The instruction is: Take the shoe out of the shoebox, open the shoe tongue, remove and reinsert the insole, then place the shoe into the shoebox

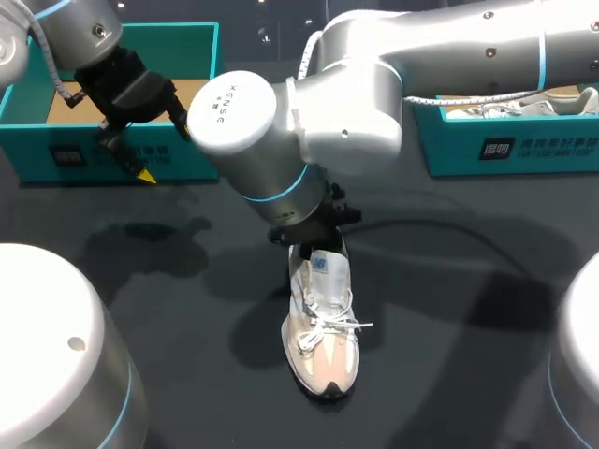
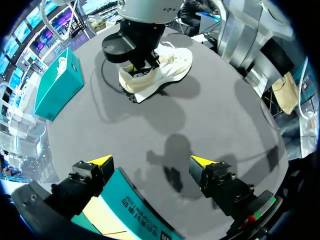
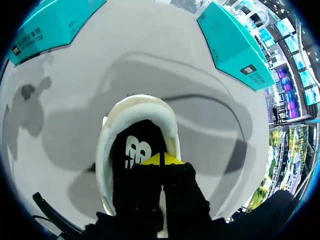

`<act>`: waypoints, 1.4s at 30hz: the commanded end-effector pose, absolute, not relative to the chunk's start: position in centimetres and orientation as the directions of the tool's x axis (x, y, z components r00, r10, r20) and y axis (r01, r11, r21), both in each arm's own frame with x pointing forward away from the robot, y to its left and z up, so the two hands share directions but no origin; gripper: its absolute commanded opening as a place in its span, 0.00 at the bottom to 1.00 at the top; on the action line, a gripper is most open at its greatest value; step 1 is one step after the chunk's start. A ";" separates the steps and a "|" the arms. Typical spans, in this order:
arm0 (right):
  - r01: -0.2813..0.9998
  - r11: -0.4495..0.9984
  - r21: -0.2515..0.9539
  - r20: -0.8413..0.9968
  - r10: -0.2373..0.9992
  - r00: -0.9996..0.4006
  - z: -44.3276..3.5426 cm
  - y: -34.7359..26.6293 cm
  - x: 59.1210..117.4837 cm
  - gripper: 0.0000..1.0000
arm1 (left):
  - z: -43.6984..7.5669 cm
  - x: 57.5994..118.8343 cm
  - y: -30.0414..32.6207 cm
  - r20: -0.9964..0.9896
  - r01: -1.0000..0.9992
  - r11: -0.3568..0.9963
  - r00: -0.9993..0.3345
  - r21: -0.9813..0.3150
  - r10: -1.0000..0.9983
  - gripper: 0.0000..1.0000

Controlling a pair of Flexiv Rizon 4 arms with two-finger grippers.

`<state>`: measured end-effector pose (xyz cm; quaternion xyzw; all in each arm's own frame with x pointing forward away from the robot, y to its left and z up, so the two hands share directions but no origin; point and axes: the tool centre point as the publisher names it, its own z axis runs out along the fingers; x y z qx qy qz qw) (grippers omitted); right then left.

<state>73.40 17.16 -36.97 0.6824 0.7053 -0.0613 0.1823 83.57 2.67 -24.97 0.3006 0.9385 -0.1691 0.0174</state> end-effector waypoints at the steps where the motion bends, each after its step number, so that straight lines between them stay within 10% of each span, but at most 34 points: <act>1: 0.955 -0.173 0.243 -0.274 0.932 0.239 -39.5 17.6 73.0 0.00 | -24.9 83.5 2.7 -0.135 0.571 0.762 -0.818 -0.305 0.559 1.00; 42: 0.976 -0.168 0.138 -0.244 0.949 0.198 -40.9 17.8 73.0 0.00 | -24.9 83.5 2.7 -0.135 0.571 0.762 -0.818 -0.305 0.559 1.00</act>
